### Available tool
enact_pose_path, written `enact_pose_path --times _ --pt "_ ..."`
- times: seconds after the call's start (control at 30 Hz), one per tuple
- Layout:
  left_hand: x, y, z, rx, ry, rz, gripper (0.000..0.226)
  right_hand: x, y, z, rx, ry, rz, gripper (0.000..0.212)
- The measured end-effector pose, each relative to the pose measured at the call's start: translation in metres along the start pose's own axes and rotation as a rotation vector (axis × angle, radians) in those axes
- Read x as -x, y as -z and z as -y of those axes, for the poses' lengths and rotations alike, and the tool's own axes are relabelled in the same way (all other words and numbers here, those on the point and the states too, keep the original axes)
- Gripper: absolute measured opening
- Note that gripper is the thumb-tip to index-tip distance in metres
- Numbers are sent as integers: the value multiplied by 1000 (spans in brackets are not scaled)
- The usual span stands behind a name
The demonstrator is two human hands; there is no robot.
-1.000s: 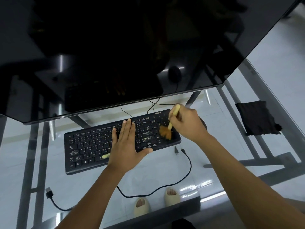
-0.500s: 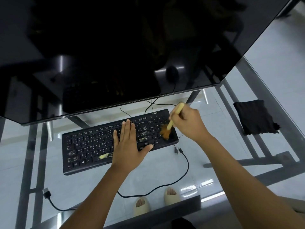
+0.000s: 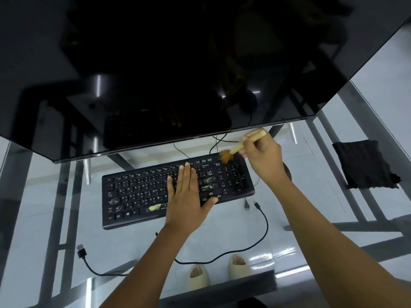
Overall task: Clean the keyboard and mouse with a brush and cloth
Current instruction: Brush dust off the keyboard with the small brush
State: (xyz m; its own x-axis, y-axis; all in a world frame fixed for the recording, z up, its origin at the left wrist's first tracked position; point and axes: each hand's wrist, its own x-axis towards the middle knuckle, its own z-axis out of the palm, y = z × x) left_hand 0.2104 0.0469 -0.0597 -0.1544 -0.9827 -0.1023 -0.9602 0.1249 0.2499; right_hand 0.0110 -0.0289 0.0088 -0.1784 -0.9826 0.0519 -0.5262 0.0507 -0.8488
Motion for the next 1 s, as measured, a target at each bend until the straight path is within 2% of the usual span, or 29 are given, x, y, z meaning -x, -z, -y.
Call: enact_pose_path --times 0.07,0.13,0.2,0.27,0.3,0.33,0.4,0.47,0.53,0.6,0.7,0.77,0.83,0.87,0.93,1.0 --pt "1 2 6 20 4 -13 93 2 -8 4 85 38 86 15" --pt "4 7 15 84 35 -59 91 3 -15 12 117 133 -7 10" --pt "9 14 30 157 94 -137 89 6 -22 20 18 140 -6 10" --pt "17 19 49 221 170 -203 86 10 -36 28 -47 82 170 11" --pt "22 21 59 247 204 -228 83 14 -43 31 -14 104 264 10" --pt "27 21 68 274 236 -252 81 17 -48 34 39 180 291 10" --pt "39 23 85 342 311 -309 77 22 -57 38 63 298 188 9" --pt "50 26 99 418 390 -368 71 24 -60 40 -15 252 148 9" --pt "60 26 113 457 457 -406 69 24 -66 45 -45 130 302 10" --pt "70 23 125 480 506 -395 72 29 -73 48 61 181 401 12" --pt "78 15 134 482 501 -338 78 30 -81 58 71 314 249 11" --pt "79 11 136 465 453 -320 81 30 -84 65 25 247 347 12" --pt "80 8 137 465 438 -329 86 33 -90 68 156 273 488 15" --pt "82 7 138 461 438 -333 89 34 -94 68 212 336 478 15" --pt "86 4 140 438 428 -329 96 37 -98 69 189 409 347 14" --pt "88 2 140 423 416 -326 101 37 -99 71 107 309 363 15"
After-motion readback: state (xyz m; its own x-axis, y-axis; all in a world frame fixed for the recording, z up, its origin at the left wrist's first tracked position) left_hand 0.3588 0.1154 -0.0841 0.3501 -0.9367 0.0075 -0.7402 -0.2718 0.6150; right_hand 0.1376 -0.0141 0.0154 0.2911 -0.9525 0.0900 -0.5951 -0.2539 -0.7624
